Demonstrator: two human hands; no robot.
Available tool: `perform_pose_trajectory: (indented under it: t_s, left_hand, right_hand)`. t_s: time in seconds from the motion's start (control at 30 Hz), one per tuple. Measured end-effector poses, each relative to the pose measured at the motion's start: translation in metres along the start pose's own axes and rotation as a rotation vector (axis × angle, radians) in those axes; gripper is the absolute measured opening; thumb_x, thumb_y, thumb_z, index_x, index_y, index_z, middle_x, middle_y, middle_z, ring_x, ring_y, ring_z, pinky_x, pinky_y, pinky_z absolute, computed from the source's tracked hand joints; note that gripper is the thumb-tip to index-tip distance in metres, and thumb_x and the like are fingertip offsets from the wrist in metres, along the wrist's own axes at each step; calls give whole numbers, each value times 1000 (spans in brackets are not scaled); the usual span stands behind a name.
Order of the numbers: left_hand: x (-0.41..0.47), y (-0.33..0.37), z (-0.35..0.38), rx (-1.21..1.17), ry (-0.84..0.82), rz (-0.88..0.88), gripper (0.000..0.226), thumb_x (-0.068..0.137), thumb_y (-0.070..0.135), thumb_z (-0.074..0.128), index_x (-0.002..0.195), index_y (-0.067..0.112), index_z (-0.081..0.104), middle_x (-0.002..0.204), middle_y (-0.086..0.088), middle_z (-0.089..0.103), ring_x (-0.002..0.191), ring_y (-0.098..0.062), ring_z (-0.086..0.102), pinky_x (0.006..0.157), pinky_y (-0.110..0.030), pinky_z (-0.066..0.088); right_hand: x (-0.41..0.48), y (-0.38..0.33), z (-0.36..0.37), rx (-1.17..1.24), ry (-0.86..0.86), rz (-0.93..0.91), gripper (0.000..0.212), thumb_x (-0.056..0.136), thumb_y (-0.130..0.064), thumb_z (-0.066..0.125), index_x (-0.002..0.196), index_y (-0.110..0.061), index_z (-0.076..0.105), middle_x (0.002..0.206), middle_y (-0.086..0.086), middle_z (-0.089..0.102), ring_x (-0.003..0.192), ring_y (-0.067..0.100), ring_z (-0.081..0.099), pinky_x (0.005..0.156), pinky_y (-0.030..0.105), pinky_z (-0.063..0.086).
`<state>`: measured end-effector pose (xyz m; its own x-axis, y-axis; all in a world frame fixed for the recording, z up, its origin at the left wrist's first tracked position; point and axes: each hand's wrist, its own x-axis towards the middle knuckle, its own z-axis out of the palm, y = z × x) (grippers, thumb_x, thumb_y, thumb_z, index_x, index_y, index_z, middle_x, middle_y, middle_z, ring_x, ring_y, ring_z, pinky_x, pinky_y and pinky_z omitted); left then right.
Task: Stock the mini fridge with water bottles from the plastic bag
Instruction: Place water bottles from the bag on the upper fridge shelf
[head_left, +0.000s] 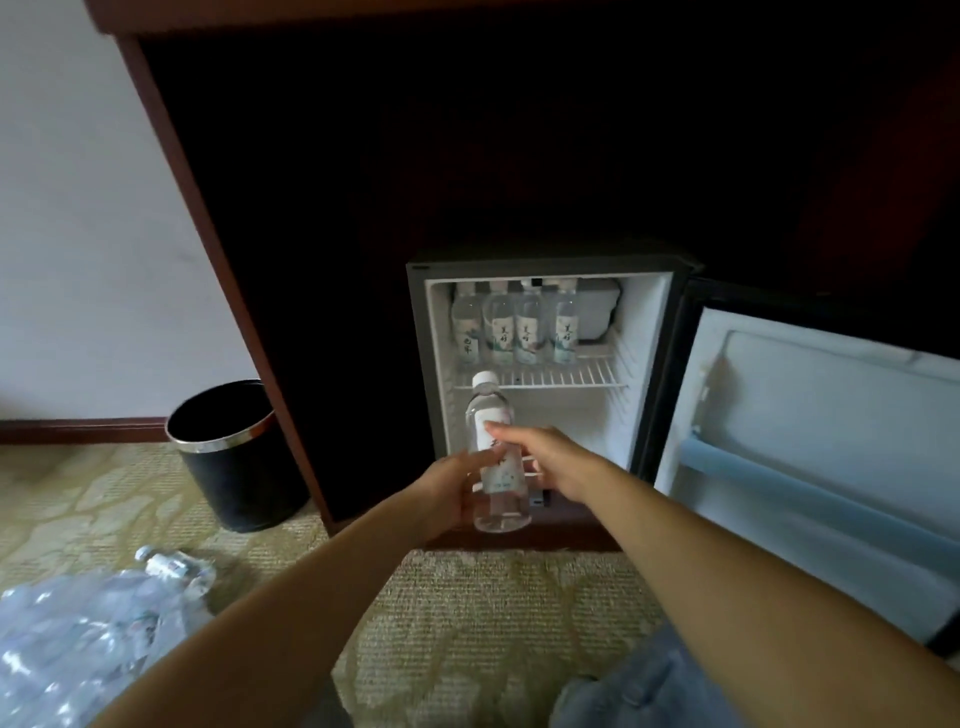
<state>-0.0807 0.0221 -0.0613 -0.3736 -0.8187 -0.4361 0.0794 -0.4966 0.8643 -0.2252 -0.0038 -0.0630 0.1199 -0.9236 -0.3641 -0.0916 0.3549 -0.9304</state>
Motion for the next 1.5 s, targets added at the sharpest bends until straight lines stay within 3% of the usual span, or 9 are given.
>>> perform_pose_trajectory:
  t_s: [0.1, 0.23, 0.4, 0.6, 0.8, 0.87, 0.97, 1.27, 1.5]
  left_hand:
    - [2, 10, 14, 96, 5, 34, 47, 89, 23, 63, 129, 1, 50, 108, -17, 62, 77, -23, 66, 53, -26, 54]
    - [5, 18, 10, 130, -12, 50, 40, 87, 22, 66, 120, 4, 53, 100, -14, 66, 83, -25, 67, 58, -29, 55]
    - [15, -3, -10, 51, -43, 69, 34, 91, 12, 59, 123, 6, 50, 98, -12, 68, 80, -25, 69, 64, -37, 59]
    - [62, -20, 2, 101, 72, 92, 45, 89, 4, 61, 132, 1, 45, 124, -31, 57, 105, -40, 60, 94, -58, 46]
    - [116, -43, 1, 210, 95, 63, 40, 88, 5, 64, 126, 4, 50, 116, -24, 64, 106, -39, 63, 95, -55, 48]
    - [135, -47, 1, 208, 94, 82, 36, 91, 3, 59, 127, 1, 49, 115, -24, 63, 104, -38, 63, 90, -49, 52]
    - [160, -49, 3, 147, 101, 123, 35, 94, -3, 50, 129, 2, 46, 106, -24, 60, 84, -33, 63, 59, -29, 56]
    - [216, 4, 43, 280, 134, 390, 47, 91, -6, 54, 135, 7, 43, 110, -3, 57, 84, -1, 55, 58, -8, 49]
    - [251, 44, 67, 381, 173, 511, 42, 92, -2, 50, 133, 7, 48, 125, -7, 59, 114, -21, 57, 97, -32, 48]
  right_hand:
    - [0, -2, -14, 53, 12, -16, 48, 76, -43, 74, 111, -12, 63, 108, 6, 67, 102, 24, 62, 93, 43, 50]
    - [1, -6, -8, 134, 66, -36, 36, 78, -38, 74, 102, -14, 65, 92, 3, 71, 82, 17, 67, 64, 28, 51]
    - [7, 4, 4, 86, 96, 39, 38, 77, -35, 76, 104, -11, 65, 87, 3, 72, 75, 15, 68, 55, 24, 52]
    - [40, 28, 3, 156, 287, 139, 54, 72, -36, 80, 113, -7, 60, 97, 11, 69, 85, 24, 66, 72, 34, 56]
    - [87, 64, -1, 21, 521, 219, 63, 70, -40, 81, 117, -9, 52, 106, 8, 62, 94, 27, 60, 73, 32, 46]
    - [104, 74, -3, 16, 554, 178, 61, 70, -40, 80, 117, -10, 55, 110, 8, 64, 97, 25, 62, 77, 32, 47]
    - [125, 79, -19, 1, 562, 95, 56, 68, -36, 81, 114, -12, 59, 104, 5, 67, 96, 24, 64, 81, 32, 49]
    - [162, 27, -78, -37, 677, -226, 57, 71, -24, 80, 119, -15, 50, 105, -6, 63, 93, 14, 62, 67, 20, 45]
    - [184, -12, -104, -55, 926, -463, 65, 76, -19, 77, 129, -15, 40, 119, 1, 62, 102, 19, 64, 87, 33, 52]
